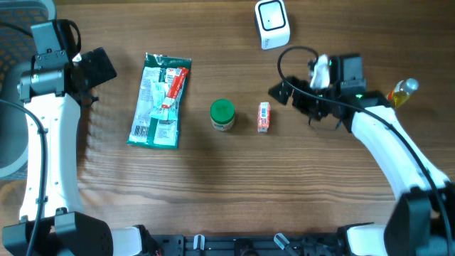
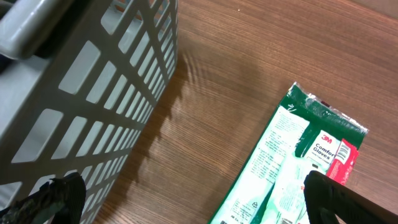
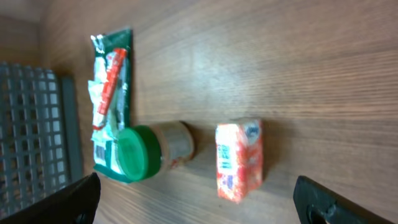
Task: Scan the item barcode
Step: 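Move the right gripper over the green-capped jar and grasp its lid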
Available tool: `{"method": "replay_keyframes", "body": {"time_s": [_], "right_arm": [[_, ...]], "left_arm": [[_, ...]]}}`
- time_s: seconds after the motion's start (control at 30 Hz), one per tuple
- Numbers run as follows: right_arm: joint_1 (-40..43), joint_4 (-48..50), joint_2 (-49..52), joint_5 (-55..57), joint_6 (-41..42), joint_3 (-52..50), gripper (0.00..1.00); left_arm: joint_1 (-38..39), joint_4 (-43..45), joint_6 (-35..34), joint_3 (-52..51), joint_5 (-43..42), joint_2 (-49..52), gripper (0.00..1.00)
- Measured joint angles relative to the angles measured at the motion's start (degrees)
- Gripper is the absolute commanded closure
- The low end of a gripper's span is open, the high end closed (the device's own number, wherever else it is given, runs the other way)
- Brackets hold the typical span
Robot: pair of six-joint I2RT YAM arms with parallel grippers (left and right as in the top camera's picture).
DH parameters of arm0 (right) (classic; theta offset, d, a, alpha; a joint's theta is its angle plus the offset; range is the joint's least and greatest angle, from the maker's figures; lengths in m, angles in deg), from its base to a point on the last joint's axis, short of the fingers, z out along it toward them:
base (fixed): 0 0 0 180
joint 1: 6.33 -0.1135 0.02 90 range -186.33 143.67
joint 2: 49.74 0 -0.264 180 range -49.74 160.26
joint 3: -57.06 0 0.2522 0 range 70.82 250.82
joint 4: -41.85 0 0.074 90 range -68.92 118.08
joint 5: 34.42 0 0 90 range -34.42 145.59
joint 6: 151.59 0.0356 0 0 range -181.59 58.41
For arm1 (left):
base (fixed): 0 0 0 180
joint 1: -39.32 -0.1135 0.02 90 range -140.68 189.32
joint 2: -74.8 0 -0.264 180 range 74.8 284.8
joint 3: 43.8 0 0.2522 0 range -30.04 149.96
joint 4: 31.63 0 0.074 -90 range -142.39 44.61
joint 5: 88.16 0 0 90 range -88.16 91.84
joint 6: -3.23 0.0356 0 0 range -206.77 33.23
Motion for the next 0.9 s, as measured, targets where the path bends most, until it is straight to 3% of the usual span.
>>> {"method": "replay_keyframes", "body": {"time_s": [0.13,0.3,0.5,0.77,0.8,0.9], "right_arm": [[-9.2,-14.8,-1.4,12.3,-4.0,14.3,0.00],[-22.0,-23.2,0.5,24.2,-8.1,32.0,0.00],[-29.5,-23.3,13.0,29.2,-8.7,33.0,0.00],[-30.5,-18.9,30.0,26.2,-1.2,32.9,0.00],[-30.5,-18.5,30.6,25.3,-0.9,32.8,0.04],[-30.5,-17.7,30.6,24.3,0.2,32.1,0.29]], "left_arm": [[0.0,0.1,0.0,0.0,0.0,0.0,0.00],[0.0,0.0,0.0,0.0,0.0,0.0,0.00],[0.0,0.0,0.0,0.0,0.0,0.0,0.00],[0.0,0.0,0.0,0.0,0.0,0.0,0.00],[0.0,0.0,0.0,0.0,0.0,0.0,0.00],[0.0,0.0,0.0,0.0,0.0,0.0,0.00]]}}
